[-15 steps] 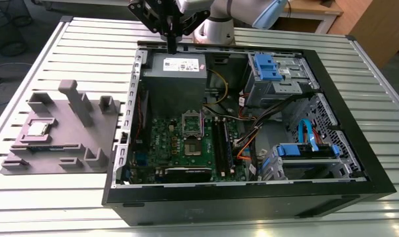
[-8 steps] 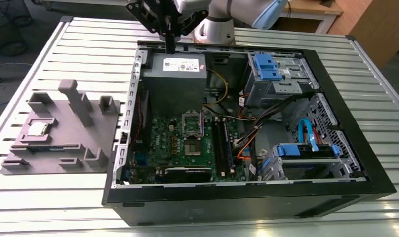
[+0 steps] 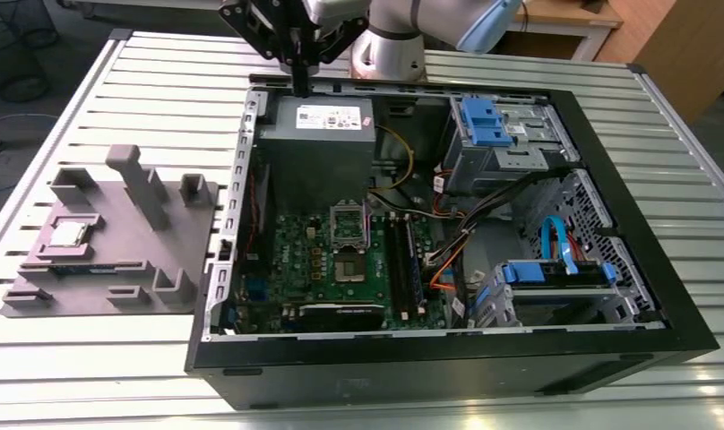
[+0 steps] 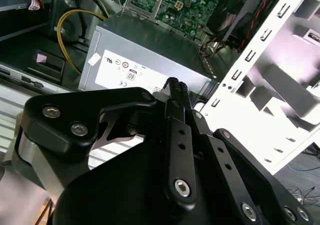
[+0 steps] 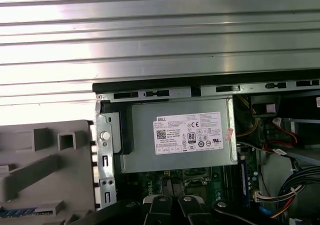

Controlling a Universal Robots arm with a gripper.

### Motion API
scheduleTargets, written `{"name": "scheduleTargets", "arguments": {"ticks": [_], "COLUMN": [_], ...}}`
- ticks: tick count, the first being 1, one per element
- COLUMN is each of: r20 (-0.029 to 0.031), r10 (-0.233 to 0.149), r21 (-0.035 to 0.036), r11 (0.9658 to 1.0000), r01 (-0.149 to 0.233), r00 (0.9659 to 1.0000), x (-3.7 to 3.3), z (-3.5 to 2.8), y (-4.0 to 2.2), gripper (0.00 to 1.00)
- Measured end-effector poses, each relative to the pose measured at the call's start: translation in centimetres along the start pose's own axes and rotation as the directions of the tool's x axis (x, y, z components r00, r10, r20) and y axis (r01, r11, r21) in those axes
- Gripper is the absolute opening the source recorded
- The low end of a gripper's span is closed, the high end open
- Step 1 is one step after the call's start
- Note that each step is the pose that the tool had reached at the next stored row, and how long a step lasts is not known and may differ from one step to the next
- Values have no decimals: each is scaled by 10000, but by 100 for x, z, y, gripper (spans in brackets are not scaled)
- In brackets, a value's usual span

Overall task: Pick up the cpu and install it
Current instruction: 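Reach for the cpu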

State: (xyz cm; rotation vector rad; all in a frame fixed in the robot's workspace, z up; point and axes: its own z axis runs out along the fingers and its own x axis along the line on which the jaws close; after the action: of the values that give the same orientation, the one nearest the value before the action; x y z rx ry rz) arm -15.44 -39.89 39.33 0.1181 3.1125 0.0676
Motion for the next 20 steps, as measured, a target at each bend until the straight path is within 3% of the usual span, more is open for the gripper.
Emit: {"name": "scheduleTargets", "arguments": {"ticks": [20], "r20": [0], "r10": [-1], "r21": [0], "r11": [10000], "r01": [1], "r00": [10000], "x": [211], "z": [-6], "y": [-16], "gripper": [11]}}
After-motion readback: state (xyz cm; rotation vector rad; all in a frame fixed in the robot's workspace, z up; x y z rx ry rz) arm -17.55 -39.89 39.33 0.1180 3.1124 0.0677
